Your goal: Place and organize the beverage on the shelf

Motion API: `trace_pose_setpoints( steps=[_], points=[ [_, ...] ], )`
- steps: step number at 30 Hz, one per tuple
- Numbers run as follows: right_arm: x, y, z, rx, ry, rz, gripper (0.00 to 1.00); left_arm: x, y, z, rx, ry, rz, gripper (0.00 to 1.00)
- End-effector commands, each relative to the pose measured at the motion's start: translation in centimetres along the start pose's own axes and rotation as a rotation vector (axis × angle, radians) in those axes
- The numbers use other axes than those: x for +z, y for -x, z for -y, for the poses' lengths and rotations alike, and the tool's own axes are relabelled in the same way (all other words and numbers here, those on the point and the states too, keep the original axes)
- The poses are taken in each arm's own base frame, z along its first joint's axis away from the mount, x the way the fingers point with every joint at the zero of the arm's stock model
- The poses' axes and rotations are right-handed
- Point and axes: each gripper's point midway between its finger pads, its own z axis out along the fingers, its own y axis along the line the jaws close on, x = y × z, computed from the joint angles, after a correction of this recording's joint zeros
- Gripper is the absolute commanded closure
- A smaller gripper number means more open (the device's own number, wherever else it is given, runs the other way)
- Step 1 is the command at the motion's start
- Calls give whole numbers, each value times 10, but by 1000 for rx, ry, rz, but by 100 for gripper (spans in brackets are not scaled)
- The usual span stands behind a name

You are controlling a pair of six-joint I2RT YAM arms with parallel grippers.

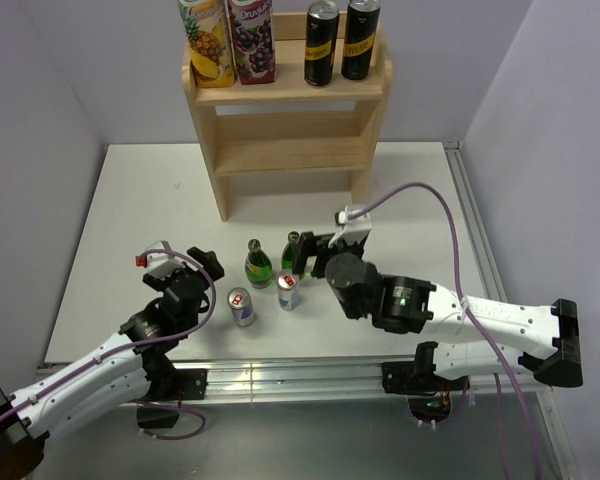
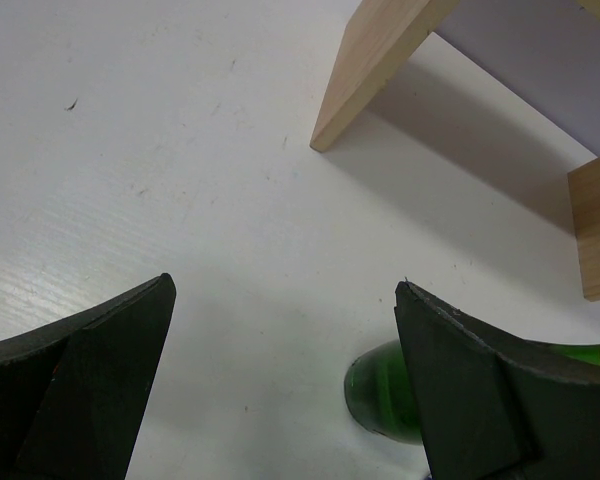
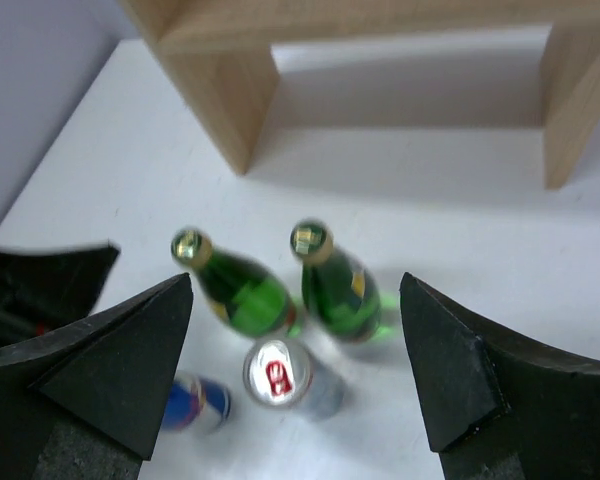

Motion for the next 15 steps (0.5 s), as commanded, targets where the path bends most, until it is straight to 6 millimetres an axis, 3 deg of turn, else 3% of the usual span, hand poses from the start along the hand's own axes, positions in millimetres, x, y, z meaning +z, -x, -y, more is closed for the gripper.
trace_pose_setpoints(
  steps=[1, 3, 4, 6, 7, 15],
  points=[
    [-13, -59, 7, 44, -13, -80, 9, 0, 5, 7, -20, -16, 7, 1],
    [-19, -82, -3, 91, 61, -125, 9, 0, 5, 7, -20, -19, 5, 1],
    [-20, -109, 3, 72, 76, -164, 9, 0, 5, 7, -19, -18, 6, 1],
    [-23, -122, -6, 141, 145, -184, 9, 0, 5, 8, -19, -21, 6, 1],
    [-25, -141, 0, 126, 149, -210, 9, 0, 6, 8, -22, -21, 7, 1],
    [-19, -178, -5, 124, 168, -259, 9, 2, 4, 8, -10, -14, 3, 1]
  ],
)
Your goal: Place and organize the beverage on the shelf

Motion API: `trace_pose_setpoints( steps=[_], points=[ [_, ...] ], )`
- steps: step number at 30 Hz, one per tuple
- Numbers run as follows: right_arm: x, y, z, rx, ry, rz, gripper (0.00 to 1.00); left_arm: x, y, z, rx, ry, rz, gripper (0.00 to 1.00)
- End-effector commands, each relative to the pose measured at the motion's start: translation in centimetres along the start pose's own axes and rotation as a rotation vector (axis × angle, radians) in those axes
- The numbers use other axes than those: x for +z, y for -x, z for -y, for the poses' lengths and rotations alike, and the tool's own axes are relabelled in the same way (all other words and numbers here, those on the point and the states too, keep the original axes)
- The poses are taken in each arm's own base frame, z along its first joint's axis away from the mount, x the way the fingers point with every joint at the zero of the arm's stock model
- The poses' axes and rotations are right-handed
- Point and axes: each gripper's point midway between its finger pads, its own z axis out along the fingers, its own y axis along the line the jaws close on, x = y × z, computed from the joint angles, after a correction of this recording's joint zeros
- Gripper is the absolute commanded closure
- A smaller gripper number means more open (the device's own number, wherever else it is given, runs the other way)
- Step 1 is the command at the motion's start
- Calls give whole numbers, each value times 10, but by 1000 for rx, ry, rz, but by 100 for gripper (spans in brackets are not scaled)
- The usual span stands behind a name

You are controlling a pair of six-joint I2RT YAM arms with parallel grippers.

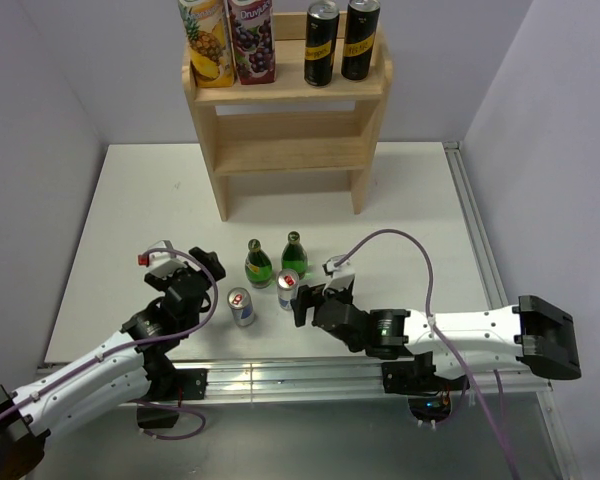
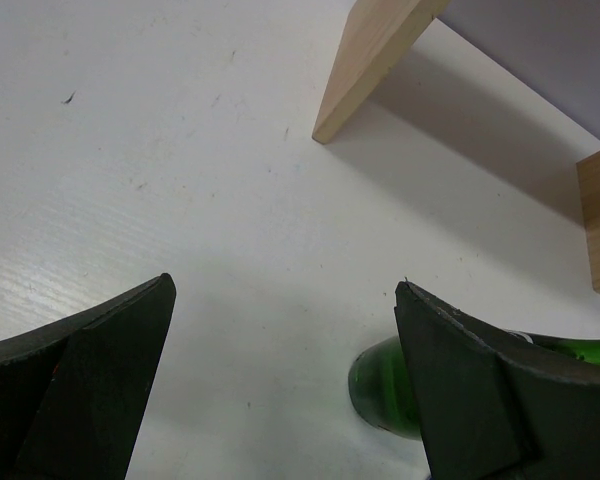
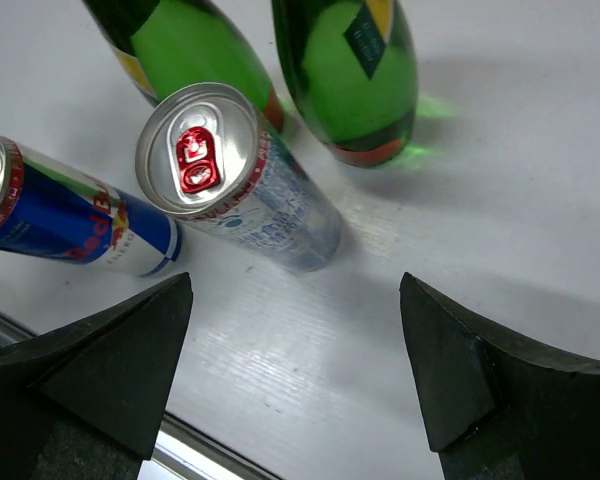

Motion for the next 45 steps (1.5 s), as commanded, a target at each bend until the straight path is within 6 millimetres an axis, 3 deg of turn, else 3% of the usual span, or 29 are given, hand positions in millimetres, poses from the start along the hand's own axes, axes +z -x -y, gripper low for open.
trace_pose_setpoints(
  steps=[1, 4, 8, 15, 21, 24, 27, 33, 34, 36, 40, 43, 45],
  points=[
    [6, 8, -29, 104, 79, 32, 9, 1, 7, 9, -20, -15, 14, 1],
    [18, -7, -34, 82, 75, 8, 9, 1, 8, 9, -19, -13, 13, 1],
    [30, -8, -44, 85, 83, 30, 9, 1, 7, 7, -21, -14, 14, 1],
    [65, 10, -32, 128, 53, 100, 9, 1, 7, 7, -21, -13, 15, 1],
    [95, 8, -28, 109, 9, 111, 12, 1, 7, 8, -22, -13, 15, 1],
    [103, 1, -28, 107, -2, 103, 19, 1, 7, 8, -20, -15, 15, 1],
    [108, -5, -25, 114, -21, 101, 37, 1, 7, 8, -16, -15, 13, 1],
    [102, -1, -18, 102, -43, 111, 72, 2, 7, 9, -17, -14, 16, 1],
    [101, -1, -16, 92, -51, 105, 88, 2, 7, 9, -17, -14, 16, 1],
    [95, 8, -17, 93, -60, 117, 100, 2, 7, 9, -17, -14, 16, 1],
    [70, 23, -18, 37, -104, 131, 100, 2, 7, 8, -16, -12, 17, 1],
    [40, 51, -26, 31, -107, 175, 100, 1, 7, 9, -19, -16, 17, 1],
    [20, 85, -32, 80, -81, 231, 100, 1, 8, 8, -20, -14, 18, 1]
  ],
)
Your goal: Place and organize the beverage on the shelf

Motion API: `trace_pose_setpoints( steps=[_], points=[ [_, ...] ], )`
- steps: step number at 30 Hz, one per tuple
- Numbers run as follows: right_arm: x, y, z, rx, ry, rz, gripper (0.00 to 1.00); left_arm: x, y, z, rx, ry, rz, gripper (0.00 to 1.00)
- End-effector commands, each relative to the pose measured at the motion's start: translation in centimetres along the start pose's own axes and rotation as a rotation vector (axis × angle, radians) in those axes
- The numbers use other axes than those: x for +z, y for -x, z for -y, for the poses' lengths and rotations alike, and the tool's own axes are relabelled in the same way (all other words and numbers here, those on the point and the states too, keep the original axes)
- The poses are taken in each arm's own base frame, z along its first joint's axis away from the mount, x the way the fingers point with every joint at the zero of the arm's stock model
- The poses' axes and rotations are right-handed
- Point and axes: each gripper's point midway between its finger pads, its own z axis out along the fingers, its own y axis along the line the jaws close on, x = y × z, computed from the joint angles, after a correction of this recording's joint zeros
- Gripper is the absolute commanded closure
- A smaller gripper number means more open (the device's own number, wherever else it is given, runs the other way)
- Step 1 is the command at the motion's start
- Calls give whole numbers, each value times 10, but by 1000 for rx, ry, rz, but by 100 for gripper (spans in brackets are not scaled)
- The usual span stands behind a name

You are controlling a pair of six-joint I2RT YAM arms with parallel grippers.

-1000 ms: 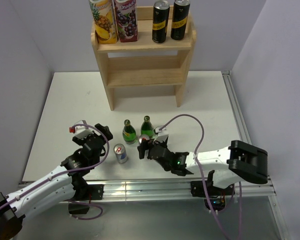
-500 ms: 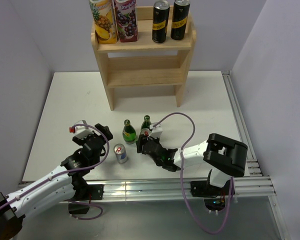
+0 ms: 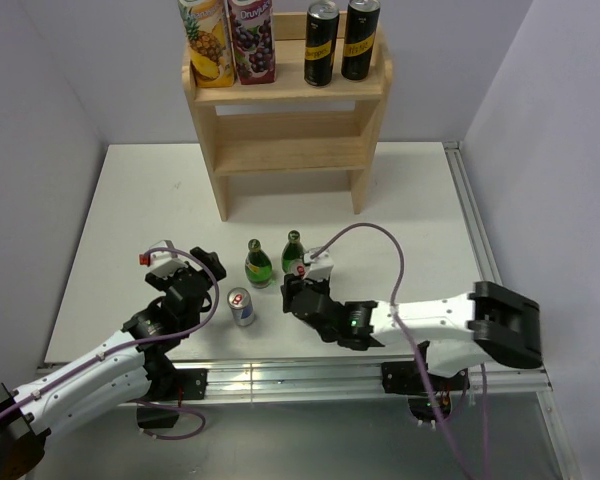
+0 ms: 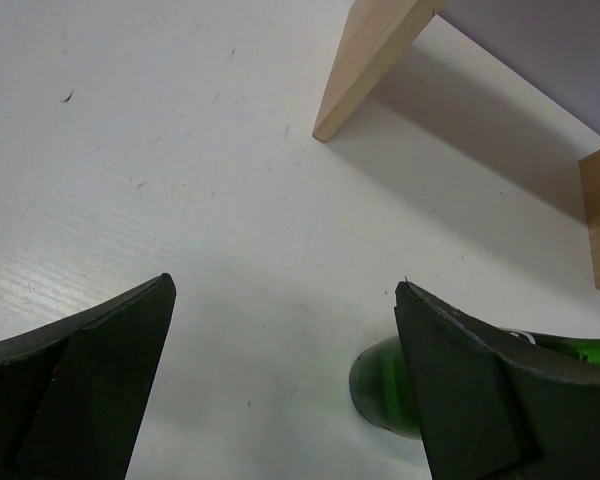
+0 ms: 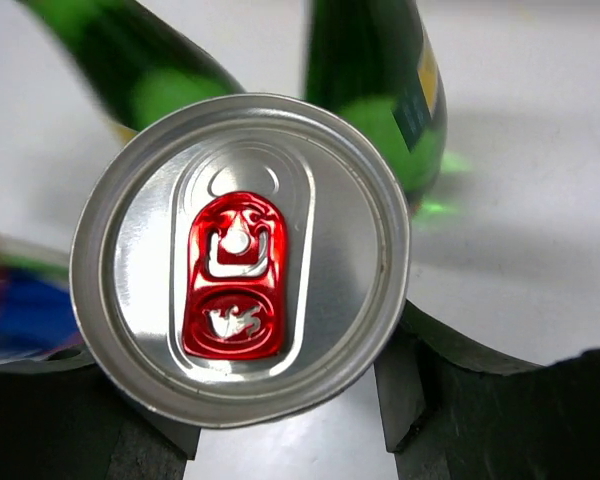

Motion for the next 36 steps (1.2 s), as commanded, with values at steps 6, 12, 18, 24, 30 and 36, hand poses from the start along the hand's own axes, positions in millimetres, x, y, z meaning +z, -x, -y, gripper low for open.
trace_pose_setpoints(
  steps=[6, 12, 18, 24, 30, 36],
  points=[
    [-64, 163, -11, 130, -3, 282, 100, 0, 11, 8, -31, -16, 25, 1],
    [-36, 221, 5, 88, -21, 323, 100, 0, 11, 8, -32, -18, 25, 1],
    [10, 274, 46, 69, -129, 356, 100, 0, 10, 9, -30, -21, 20, 1],
    [39, 307, 76, 79, -190, 383, 100, -1, 11, 9, -34, -27, 21, 1],
    [66, 334, 101, 67, -252, 394, 100, -1, 11, 9, -35, -27, 23, 1],
    [96, 344, 119, 55, -306, 378, 100, -1, 11, 10, -35, -28, 22, 1]
  ],
)
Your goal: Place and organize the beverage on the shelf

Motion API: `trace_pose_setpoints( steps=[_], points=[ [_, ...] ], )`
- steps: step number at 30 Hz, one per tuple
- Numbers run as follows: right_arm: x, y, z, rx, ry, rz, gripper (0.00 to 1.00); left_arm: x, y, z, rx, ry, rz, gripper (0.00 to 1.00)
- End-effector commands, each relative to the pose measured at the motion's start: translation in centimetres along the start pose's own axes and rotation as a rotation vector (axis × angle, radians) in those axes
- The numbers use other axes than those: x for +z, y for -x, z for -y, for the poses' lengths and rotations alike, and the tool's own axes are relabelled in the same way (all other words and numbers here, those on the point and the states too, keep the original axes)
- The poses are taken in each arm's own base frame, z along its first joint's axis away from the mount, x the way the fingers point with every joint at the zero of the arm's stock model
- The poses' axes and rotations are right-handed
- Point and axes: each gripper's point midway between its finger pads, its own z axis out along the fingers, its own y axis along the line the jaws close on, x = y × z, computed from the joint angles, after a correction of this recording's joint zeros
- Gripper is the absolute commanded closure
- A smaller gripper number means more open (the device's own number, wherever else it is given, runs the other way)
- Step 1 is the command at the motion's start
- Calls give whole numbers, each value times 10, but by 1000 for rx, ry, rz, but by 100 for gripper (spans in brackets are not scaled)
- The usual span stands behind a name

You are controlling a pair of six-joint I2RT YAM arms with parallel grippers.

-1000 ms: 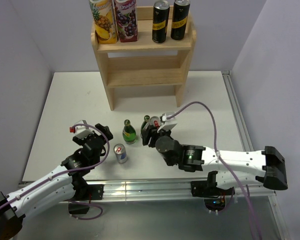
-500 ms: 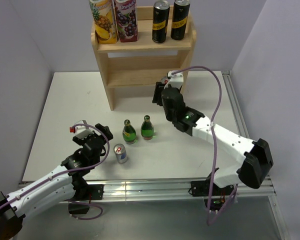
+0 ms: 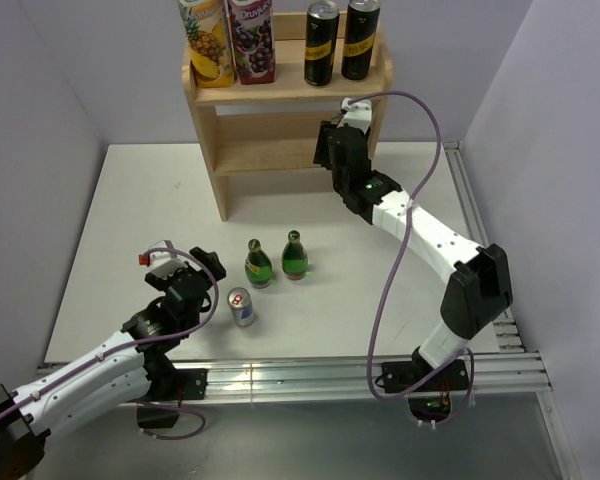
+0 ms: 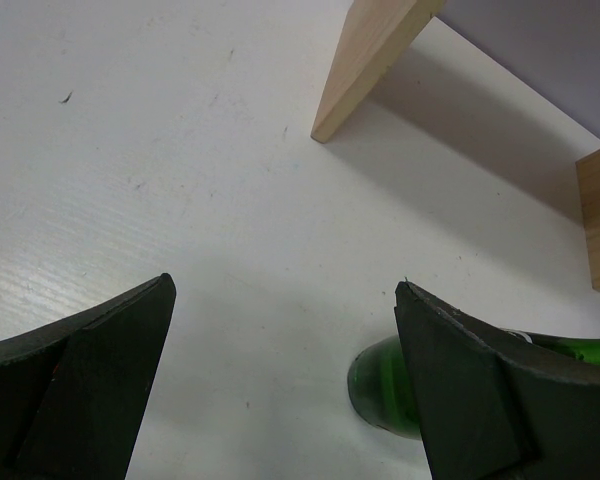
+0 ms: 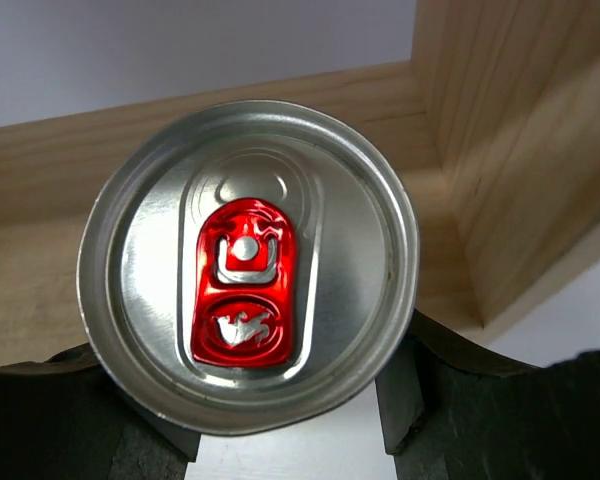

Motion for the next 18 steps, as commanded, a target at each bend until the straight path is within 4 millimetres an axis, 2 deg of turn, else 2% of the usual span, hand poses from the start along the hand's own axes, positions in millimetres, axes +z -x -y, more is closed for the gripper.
trace_pose_setpoints(
  steps=[1, 7, 13, 18],
  points=[
    [10, 43, -6, 37, 14, 100, 100, 0, 10, 9, -32, -25, 21, 1],
    [35, 28, 4, 1, -40, 83, 100, 0, 10, 9, -30, -24, 19, 1],
    [45, 19, 18, -27, -115, 88, 100, 0, 10, 9, -30, -20, 22, 1],
    [49, 21, 27, -26, -173, 117, 100, 0, 10, 9, -27, -19, 21, 1]
  ],
)
